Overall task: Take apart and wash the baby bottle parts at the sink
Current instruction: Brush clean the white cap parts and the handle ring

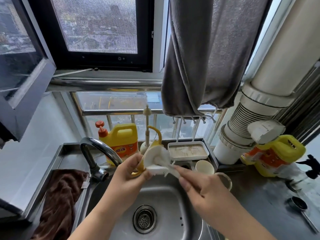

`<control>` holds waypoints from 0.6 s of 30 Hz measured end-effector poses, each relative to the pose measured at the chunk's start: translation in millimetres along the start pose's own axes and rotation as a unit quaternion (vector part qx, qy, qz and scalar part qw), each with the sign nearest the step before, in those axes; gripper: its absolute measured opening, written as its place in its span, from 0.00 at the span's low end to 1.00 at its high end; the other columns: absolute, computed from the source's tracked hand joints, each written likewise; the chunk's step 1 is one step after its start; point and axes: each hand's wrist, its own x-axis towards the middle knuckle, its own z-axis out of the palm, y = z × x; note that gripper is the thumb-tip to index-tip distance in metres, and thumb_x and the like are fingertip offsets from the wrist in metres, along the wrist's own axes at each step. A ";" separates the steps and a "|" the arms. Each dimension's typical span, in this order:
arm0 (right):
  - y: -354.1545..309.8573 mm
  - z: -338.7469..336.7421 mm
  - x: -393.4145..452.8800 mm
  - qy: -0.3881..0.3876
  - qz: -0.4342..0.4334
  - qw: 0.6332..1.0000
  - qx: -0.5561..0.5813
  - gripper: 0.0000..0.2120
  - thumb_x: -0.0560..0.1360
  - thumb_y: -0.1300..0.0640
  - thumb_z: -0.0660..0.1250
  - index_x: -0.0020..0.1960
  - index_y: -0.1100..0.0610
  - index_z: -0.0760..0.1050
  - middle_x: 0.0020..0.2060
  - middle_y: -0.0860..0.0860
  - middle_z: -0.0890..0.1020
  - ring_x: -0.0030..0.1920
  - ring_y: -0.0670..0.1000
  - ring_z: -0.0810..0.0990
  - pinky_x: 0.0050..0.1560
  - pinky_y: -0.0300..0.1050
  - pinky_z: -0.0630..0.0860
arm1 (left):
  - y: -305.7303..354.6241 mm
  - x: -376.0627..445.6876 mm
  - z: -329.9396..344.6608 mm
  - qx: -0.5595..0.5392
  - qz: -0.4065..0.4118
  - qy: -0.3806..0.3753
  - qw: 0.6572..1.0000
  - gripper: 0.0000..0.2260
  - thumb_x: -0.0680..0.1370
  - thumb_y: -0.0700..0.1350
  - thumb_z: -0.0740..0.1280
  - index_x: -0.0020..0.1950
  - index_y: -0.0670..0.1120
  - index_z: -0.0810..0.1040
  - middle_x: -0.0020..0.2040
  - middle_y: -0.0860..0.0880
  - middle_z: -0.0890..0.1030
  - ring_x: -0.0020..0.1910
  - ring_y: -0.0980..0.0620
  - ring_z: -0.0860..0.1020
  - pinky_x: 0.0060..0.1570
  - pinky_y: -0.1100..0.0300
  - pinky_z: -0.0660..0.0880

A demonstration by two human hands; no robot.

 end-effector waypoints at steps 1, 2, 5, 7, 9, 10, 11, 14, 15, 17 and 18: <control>1.4 -1.3 2.3 0.011 0.011 1.000 0.004 0.15 0.78 0.47 0.59 0.57 0.25 0.70 0.34 0.41 0.82 0.31 0.44 0.78 0.34 0.40 0.74 | -1.3 -0.2 0.0 -0.021 -0.003 0.007 1.000 0.10 0.66 0.53 0.77 0.40 0.49 0.81 0.39 0.49 0.81 0.40 0.56 0.77 0.42 0.67 0.73; 6.8 -4.1 5.6 0.029 0.030 0.999 0.013 0.14 0.79 0.48 0.60 0.58 0.29 0.72 0.29 0.38 0.80 0.26 0.43 0.74 0.28 0.36 0.68 | -2.2 -0.9 0.1 -0.043 -0.005 0.017 0.999 0.15 0.62 0.58 0.77 0.38 0.49 0.81 0.38 0.49 0.80 0.41 0.54 0.77 0.45 0.65 0.73; 19.8 -10.1 5.6 0.053 0.090 0.992 0.069 0.13 0.78 0.52 0.62 0.57 0.35 0.74 0.33 0.38 0.82 0.31 0.39 0.77 0.32 0.32 0.71 | -1.7 0.5 -1.3 -0.148 -0.015 0.039 0.988 0.18 0.56 0.63 0.79 0.34 0.53 0.80 0.34 0.49 0.79 0.39 0.54 0.78 0.47 0.59 0.69; 25.1 -5.2 2.0 0.052 0.111 0.987 0.106 0.13 0.77 0.52 0.63 0.51 0.31 0.74 0.42 0.37 0.84 0.44 0.38 0.79 0.47 0.34 0.74 | 1.5 0.9 -3.9 -0.187 -0.035 0.012 0.982 0.19 0.55 0.61 0.80 0.37 0.52 0.82 0.34 0.49 0.79 0.37 0.54 0.78 0.46 0.57 0.68; 27.4 -1.8 -0.6 0.055 0.106 0.986 0.119 0.15 0.77 0.53 0.64 0.46 0.29 0.74 0.42 0.30 0.81 0.48 0.34 0.78 0.50 0.29 0.72 | 3.8 0.6 -4.7 -0.179 -0.068 -0.046 0.980 0.22 0.57 0.59 0.80 0.45 0.52 0.83 0.38 0.48 0.81 0.40 0.52 0.80 0.48 0.58 0.71; 26.3 -1.5 -0.4 0.049 0.102 0.986 0.120 0.16 0.77 0.53 0.63 0.46 0.29 0.74 0.40 0.27 0.80 0.47 0.32 0.78 0.48 0.27 0.71 | 5.3 0.6 -3.6 -0.156 -0.086 -0.073 0.981 0.22 0.59 0.59 0.79 0.49 0.54 0.82 0.40 0.47 0.82 0.41 0.52 0.80 0.49 0.58 0.72; 24.9 -1.4 -0.5 0.035 0.102 0.987 0.119 0.16 0.78 0.54 0.63 0.47 0.30 0.74 0.36 0.26 0.79 0.44 0.30 0.77 0.45 0.25 0.70 | 5.9 1.0 -1.9 -0.130 -0.105 -0.082 0.982 0.19 0.63 0.59 0.77 0.51 0.57 0.82 0.41 0.48 0.83 0.43 0.52 0.81 0.50 0.57 0.72; 17.5 1.0 -2.1 -0.004 0.102 0.989 0.103 0.13 0.79 0.52 0.61 0.55 0.33 0.73 0.35 0.34 0.81 0.40 0.36 0.78 0.41 0.27 0.70 | 8.3 6.0 4.8 -0.079 -0.151 -0.045 0.984 0.07 0.74 0.57 0.66 0.51 0.60 0.80 0.40 0.51 0.84 0.43 0.56 0.82 0.56 0.55 0.70; 17.8 2.3 -3.3 0.000 0.103 0.990 0.099 0.13 0.79 0.51 0.61 0.55 0.32 0.73 0.38 0.39 0.83 0.40 0.40 0.78 0.42 0.30 0.70 | 9.4 7.6 5.3 -0.069 -0.148 -0.048 0.985 0.09 0.73 0.53 0.64 0.51 0.58 0.80 0.41 0.50 0.85 0.42 0.55 0.82 0.54 0.57 0.71; 18.8 2.3 -6.1 0.013 0.094 0.991 0.090 0.15 0.78 0.51 0.62 0.53 0.29 0.72 0.39 0.47 0.83 0.39 0.46 0.78 0.40 0.34 0.70 | 11.4 8.7 3.0 -0.046 -0.143 -0.082 0.985 0.12 0.72 0.48 0.64 0.54 0.53 0.78 0.45 0.48 0.85 0.45 0.54 0.83 0.49 0.64 0.74; 19.9 2.1 -6.4 0.016 0.091 0.993 0.080 0.16 0.78 0.51 0.62 0.51 0.26 0.72 0.39 0.49 0.83 0.38 0.48 0.78 0.38 0.36 0.70 | 12.2 8.4 1.2 -0.032 -0.143 -0.098 0.984 0.13 0.72 0.46 0.65 0.56 0.50 0.77 0.47 0.48 0.85 0.48 0.54 0.82 0.48 0.65 0.74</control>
